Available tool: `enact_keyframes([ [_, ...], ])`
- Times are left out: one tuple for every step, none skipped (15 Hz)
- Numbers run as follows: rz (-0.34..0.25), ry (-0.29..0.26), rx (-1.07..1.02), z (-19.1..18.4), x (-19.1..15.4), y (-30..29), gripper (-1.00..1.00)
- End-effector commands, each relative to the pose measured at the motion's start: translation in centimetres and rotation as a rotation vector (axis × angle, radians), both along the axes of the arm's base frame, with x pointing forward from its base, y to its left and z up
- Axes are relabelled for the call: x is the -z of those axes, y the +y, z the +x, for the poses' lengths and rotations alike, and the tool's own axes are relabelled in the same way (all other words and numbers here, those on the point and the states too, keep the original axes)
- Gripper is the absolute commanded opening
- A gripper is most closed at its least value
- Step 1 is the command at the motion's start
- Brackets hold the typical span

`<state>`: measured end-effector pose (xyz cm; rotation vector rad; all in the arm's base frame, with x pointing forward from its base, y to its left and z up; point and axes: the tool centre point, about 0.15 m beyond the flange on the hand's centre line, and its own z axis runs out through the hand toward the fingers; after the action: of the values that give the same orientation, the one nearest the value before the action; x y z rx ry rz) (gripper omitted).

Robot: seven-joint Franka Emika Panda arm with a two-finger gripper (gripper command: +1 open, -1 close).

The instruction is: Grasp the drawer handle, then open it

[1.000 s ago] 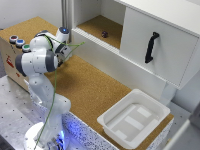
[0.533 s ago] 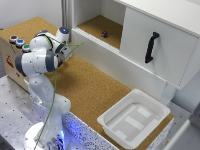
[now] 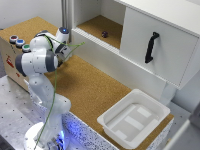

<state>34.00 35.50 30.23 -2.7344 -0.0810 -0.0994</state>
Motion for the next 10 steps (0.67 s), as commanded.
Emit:
enact_keyframes([
  [0.081,-0.021,0.018,-0.5,1.4,-4.8,-1.0],
  [0.074,-0.023,0.019,-0.5,1.5,-5.4,-1.0],
  [0.074,-0.026,0.02,-0.3,1.5,-6.1,-1.0],
  [0.075,-0.025,0.022,-0.2,1.7,-6.8,-1.0],
  [0.072,-0.024,0.022,-0.1,1.8,-7.5,-1.0],
  [0.071,-0.022,0.02,0.0,1.9,-8.0,-1.0],
  [0.07,-0.024,0.022,0.1,1.9,-8.7,-1.0],
  [0.068,-0.024,0.026,0.1,2.0,-9.5,-1.0],
  [0.067,-0.022,0.028,0.2,2.0,-10.2,-1.0],
  [0.063,-0.023,0.029,0.3,2.0,-10.9,-1.0],
])
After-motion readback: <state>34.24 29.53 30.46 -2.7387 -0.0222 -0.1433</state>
